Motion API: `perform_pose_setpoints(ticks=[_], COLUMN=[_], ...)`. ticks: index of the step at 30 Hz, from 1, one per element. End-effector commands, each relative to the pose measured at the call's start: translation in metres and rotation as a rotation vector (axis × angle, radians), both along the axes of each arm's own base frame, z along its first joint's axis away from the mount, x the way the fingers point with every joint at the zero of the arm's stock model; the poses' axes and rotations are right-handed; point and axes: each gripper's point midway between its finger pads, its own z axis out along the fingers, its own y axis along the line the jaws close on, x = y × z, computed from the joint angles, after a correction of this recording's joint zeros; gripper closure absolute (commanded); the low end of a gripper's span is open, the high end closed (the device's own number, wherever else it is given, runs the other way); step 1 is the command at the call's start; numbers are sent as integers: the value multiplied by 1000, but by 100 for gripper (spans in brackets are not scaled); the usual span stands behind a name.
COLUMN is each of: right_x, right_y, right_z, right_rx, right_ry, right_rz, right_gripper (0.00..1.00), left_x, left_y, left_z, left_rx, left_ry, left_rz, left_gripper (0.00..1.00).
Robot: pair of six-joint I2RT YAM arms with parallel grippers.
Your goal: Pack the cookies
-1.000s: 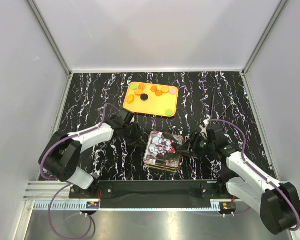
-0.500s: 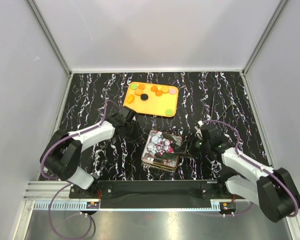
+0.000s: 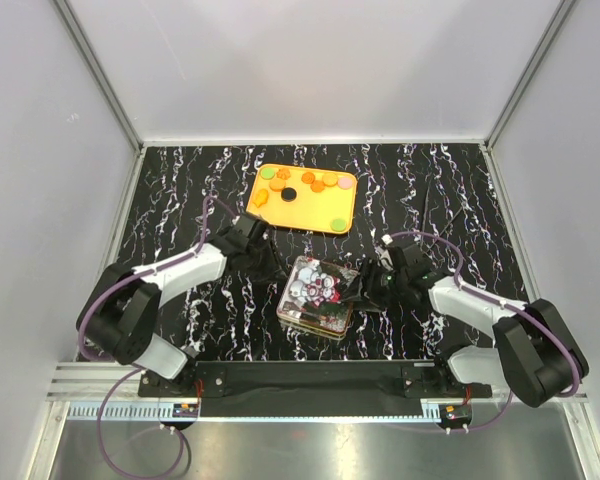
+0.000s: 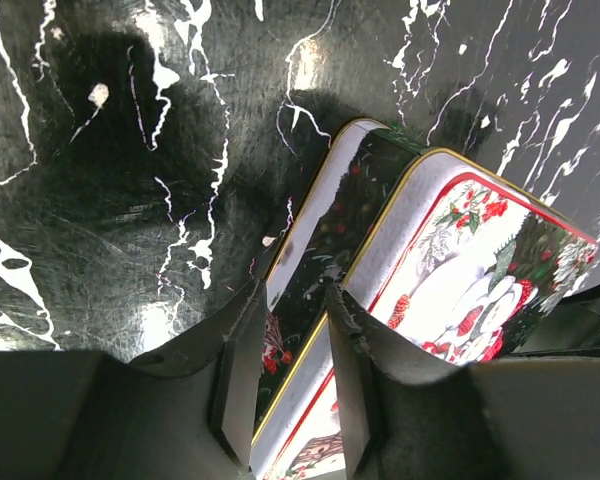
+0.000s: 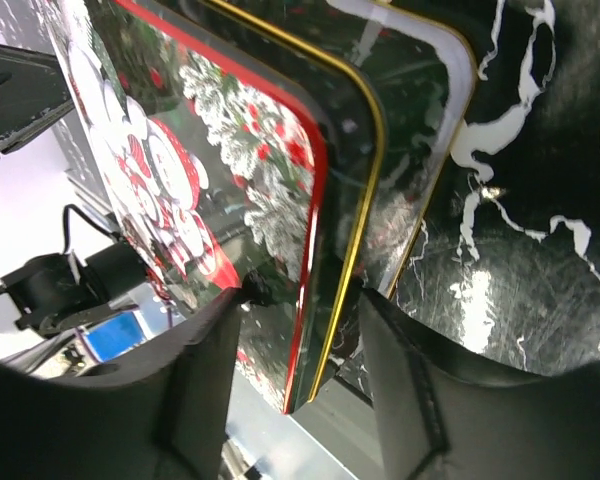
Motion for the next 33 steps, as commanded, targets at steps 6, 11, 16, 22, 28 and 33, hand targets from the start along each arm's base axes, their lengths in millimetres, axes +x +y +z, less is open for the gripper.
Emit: perform_pose_setpoints(ticks=[6, 11, 16, 22, 28, 33], right_x=[26, 30, 41, 53, 67, 81], right_y=[3, -2, -11, 3, 5, -5], right_z=[3, 2, -5, -22, -41, -40], right_rx=[-77, -102, -89, -53, -103, -193], right_ry=[-122, -108, -84, -37, -15, -43], right_rz=[14, -16, -70, -59, -35, -34], right_gripper=[32, 36, 34, 64, 78, 65], left_x=[-41, -39, -43, -49, -50, -54], left_y=[-4, -5, -3, -6, -5, -2], left_z=[-21, -25, -32, -39, -42, -41], left_rx=[-42, -25, -26, -52, -52, -51], left_ry=[94, 107, 125, 152, 151, 153], left_rz=[-27, -39, -32, -18, -23, -16], left_gripper=[54, 54, 53, 54, 55, 55])
